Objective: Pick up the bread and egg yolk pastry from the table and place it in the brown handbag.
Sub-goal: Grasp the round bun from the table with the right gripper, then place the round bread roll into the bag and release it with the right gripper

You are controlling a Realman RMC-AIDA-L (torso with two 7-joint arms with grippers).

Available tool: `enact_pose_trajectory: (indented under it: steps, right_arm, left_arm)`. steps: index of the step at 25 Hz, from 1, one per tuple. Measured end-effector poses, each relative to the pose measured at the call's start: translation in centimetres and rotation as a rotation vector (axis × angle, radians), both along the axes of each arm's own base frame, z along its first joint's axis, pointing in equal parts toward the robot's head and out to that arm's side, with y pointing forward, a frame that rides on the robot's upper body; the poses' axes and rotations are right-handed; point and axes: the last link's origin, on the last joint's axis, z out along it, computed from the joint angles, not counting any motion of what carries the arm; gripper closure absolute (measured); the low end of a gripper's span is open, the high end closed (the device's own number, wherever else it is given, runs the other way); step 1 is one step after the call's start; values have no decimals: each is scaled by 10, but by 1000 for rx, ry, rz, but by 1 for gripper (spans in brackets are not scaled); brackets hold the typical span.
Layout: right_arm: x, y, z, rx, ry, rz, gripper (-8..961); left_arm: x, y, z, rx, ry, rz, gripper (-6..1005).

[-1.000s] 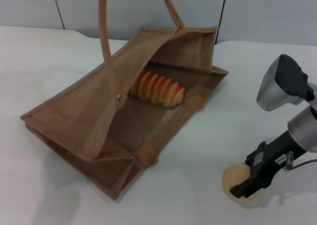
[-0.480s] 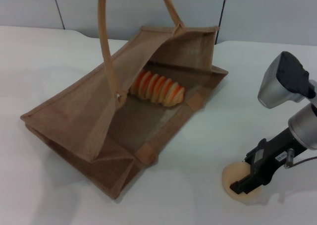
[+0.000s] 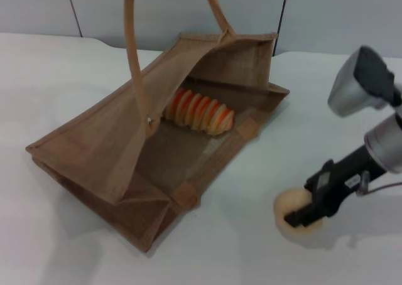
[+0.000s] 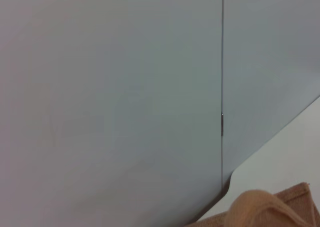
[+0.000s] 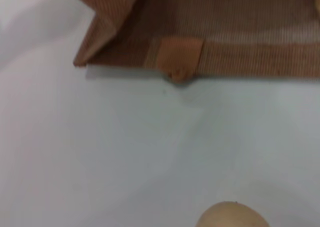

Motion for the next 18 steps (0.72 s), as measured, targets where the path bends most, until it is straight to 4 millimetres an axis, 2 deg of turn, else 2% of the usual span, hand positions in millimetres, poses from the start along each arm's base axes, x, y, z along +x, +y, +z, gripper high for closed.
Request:
enact_pose_trajectory:
  steps: [3,7,12,18]
  right_arm:
    - [-13,8,9,32,43,15,356]
    - [-32,17,14,86,119,53,369]
    - [-47,34,11,178,183,92,372]
    - [-61,49,-7,219,257,125,376]
  left_arm:
    - [5,1,-1,1,-3,-13,853]
    - [21,2,-8,-9,-17,-60,852]
    - [43,1,-17,-24,-20,-118,850]
    - [67,-5,-19,-22,-35,-182,849]
